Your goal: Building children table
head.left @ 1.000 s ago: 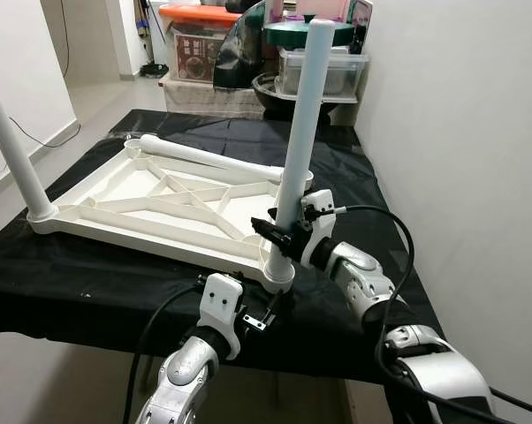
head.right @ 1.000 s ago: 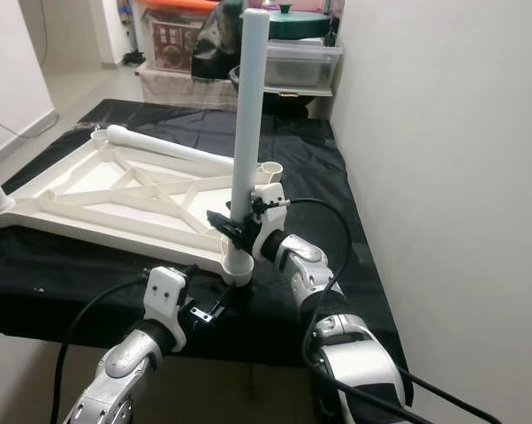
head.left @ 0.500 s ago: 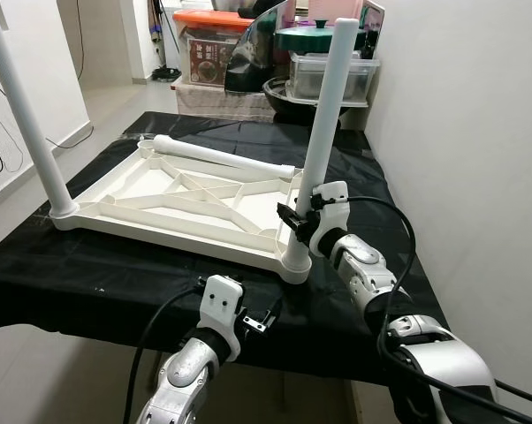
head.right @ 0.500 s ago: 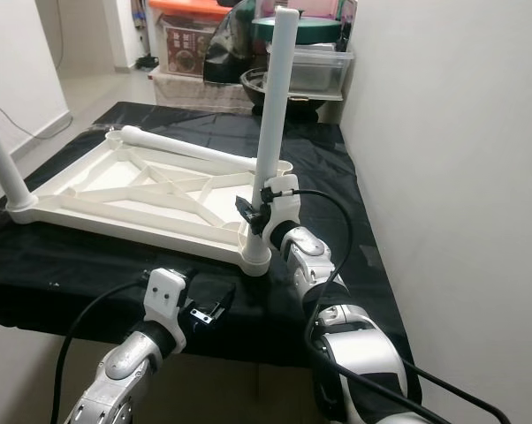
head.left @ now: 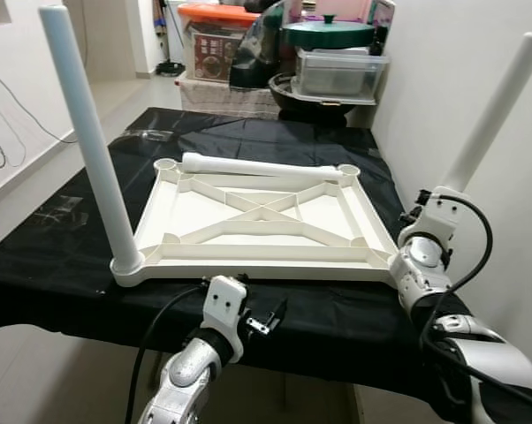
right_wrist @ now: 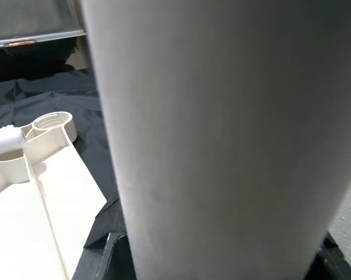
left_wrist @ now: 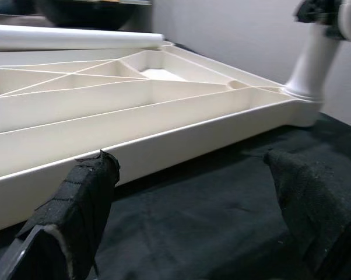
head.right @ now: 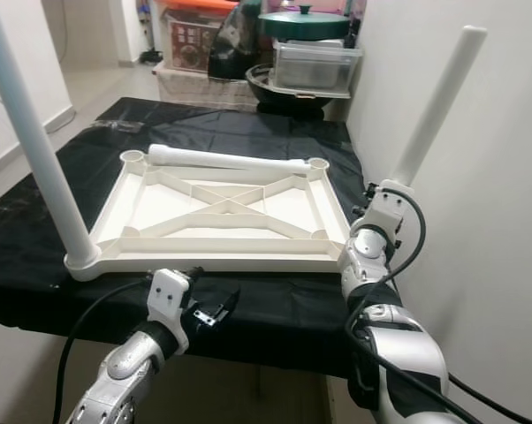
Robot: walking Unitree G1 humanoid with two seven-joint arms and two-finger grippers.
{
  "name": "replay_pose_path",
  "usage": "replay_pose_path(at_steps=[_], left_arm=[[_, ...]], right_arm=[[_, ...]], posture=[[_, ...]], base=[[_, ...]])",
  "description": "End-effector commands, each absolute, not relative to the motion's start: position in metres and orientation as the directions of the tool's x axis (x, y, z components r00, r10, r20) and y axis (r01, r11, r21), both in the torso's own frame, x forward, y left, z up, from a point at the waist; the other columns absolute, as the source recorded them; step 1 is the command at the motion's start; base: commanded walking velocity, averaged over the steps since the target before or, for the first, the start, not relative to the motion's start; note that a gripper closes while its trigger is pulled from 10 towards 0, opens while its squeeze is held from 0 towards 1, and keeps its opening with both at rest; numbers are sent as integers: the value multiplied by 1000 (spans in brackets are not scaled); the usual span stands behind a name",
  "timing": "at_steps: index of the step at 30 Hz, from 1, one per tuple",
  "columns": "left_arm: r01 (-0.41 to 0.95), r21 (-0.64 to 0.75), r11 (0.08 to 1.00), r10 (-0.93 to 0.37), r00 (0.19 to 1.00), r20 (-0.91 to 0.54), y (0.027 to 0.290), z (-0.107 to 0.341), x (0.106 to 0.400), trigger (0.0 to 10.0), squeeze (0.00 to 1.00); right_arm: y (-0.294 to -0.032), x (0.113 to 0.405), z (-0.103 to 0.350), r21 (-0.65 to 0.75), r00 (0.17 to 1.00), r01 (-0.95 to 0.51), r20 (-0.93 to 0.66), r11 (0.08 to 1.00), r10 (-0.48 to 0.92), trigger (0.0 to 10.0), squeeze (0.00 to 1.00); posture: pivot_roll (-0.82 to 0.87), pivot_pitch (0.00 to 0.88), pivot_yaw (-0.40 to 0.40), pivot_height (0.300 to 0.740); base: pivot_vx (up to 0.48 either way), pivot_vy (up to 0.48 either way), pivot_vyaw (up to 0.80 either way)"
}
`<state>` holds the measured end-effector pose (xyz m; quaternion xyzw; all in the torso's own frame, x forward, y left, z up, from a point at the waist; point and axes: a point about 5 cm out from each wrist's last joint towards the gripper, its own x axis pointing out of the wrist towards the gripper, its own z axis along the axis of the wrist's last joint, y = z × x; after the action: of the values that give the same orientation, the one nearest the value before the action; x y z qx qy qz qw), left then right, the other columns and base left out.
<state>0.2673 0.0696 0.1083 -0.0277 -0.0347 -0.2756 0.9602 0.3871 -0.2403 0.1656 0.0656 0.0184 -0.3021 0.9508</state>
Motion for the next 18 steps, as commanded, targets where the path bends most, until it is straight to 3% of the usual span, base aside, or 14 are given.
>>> replay_pose_path(at_steps=[1, 2, 6, 7, 10, 18], left_arm=[[531, -26, 847, -528, 846, 73, 71, 106, 267, 10000, 0], [531, -27, 847, -528, 846, 72, 71, 106, 267, 10000, 0], [531, -27, 847, -528, 846, 72, 71, 106, 267, 10000, 0], [531, -28, 847, -528, 846, 72, 71, 107, 267, 10000, 0], [530, -29, 847, -527, 847, 73, 70, 107, 267, 10000, 0], [530, -33, 847, -527, 847, 73, 70, 108, 267, 10000, 0]], right_arm=[[-228, 386, 148, 130, 819, 569, -180, 812, -545, 10000, 0], [-222, 388, 149, 132, 838, 542, -165, 830, -520, 10000, 1000], [-215, 389, 149, 117, 848, 524, -156, 843, -506, 10000, 1000], [-210, 389, 146, 108, 851, 519, -159, 848, -501, 10000, 0], [-205, 385, 140, 92, 830, 551, -159, 829, -534, 10000, 0], [-195, 377, 127, 113, 894, 444, -120, 889, -432, 10000, 0]], posture=[[148, 0, -83, 740], [148, 0, -83, 740], [146, 0, -82, 740], [144, 0, -82, 740], [144, 0, -80, 740], [131, 0, -76, 740]], base=[[0, 0, 0], [0, 0, 0], [0, 0, 0], [0, 0, 0], [0, 0, 0], [0, 0, 0]])
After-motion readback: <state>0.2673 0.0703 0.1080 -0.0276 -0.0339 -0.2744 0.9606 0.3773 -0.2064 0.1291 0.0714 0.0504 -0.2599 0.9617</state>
